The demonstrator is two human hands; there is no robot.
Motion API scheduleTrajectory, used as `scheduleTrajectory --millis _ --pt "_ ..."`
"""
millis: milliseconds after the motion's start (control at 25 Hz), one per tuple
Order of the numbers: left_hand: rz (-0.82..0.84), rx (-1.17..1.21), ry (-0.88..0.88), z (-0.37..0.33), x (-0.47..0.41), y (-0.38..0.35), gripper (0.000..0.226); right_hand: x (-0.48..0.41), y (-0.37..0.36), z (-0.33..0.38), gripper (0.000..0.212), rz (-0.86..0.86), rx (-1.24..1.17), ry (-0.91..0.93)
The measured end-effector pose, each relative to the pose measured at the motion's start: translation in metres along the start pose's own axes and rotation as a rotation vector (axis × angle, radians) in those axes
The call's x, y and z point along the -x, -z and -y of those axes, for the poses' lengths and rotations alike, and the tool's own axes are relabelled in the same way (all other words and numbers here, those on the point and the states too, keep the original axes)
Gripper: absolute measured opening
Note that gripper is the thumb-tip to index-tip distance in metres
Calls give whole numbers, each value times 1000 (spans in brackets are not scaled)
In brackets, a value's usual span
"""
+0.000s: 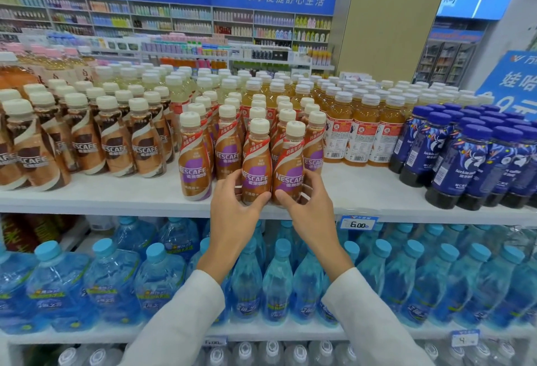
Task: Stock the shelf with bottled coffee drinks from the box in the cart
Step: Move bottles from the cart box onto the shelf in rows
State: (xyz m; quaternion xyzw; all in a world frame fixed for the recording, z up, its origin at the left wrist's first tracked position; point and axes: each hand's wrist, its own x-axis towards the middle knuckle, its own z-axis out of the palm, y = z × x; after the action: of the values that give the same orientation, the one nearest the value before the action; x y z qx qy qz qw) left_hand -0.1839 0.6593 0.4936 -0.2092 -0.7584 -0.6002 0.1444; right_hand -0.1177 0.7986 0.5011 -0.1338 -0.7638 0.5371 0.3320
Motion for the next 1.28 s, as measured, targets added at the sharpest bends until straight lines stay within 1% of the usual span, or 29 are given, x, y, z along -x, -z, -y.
scheduleTrajectory --millis 120,240,440,840,920,1040,1280 --pt "-73 0 19 0 5 6 71 2 -11 3 55 -20 -17 11" --pt "-138 -9 52 2 9 12 65 3 -22 7 54 -9 -22 19" --pt "-247 -138 -18 7 12 19 58 4 -46 13 53 -28 -35 40" --pt "-285 -123 -44 16 5 20 56 0 -64 16 54 -39 -30 51" --pt "-296 -130 -51 17 5 19 55 -1 -63 15 56 -30 -21 51" --pt "-289 -122 -54 19 4 19 55 0 -60 12 66 -10 -33 50" --pt "-270 -108 -48 22 0 19 55 3 -62 10 60 -57 -4 69"
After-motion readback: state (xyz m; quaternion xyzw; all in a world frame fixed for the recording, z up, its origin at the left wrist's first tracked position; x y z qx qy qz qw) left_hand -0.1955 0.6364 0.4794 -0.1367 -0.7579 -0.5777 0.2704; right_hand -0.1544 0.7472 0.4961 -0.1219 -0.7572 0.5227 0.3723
